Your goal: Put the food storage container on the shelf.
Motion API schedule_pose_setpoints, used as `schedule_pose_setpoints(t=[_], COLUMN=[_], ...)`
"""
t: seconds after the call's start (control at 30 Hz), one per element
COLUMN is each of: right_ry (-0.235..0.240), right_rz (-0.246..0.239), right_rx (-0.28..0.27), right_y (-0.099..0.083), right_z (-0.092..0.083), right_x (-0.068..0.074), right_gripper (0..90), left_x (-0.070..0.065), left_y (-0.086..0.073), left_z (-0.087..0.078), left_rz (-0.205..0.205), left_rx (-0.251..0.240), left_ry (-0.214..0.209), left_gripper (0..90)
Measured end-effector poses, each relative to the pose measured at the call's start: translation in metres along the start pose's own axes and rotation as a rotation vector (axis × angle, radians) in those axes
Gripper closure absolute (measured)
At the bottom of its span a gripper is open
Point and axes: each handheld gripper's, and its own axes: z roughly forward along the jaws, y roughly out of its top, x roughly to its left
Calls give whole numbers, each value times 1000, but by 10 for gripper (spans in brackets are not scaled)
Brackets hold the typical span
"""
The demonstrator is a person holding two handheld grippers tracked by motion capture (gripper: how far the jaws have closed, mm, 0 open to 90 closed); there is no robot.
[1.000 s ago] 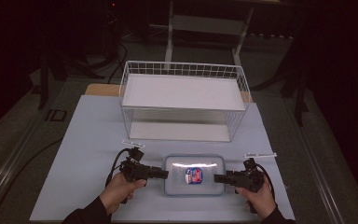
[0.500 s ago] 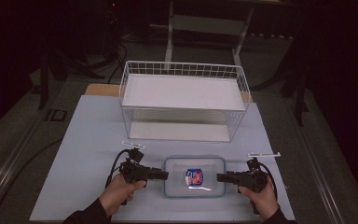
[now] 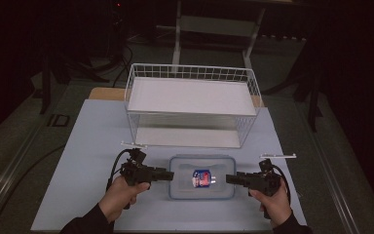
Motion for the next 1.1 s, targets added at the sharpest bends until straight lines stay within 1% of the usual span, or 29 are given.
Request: schedule_pose_setpoints(t=[0.2,0.37,0.57,0.67,0.77,0.93,1.1], right_ry=[5,4,3,7,7,11,8], right_rz=[-21,-39,-61,-60,-63,-84,-108], right_rx=[-26,-43,-60,-57,-64,-90,-115], right_y=[15,28,50,60,69,86,108], right_z=[-6,-10,-15,-16,-16,-21,-28], right_x=[12,21,32,36,40,48,58], right_gripper=[486,486,486,486,486,486,486], left_x=[-11,-18,-25,-26,-29,-36,-43], left_y=[14,26,44,54,63,79,99], left_z=[-13,-23,-37,-42,-48,-59,-69], left_rz=[31,35,53,47,52,78,104], left_rx=[-15,-33,-58,-63,-69,-94,-114], left_ry=[12,15,24,28,34,40,47], left_gripper=[578,578,578,578,577,578,578])
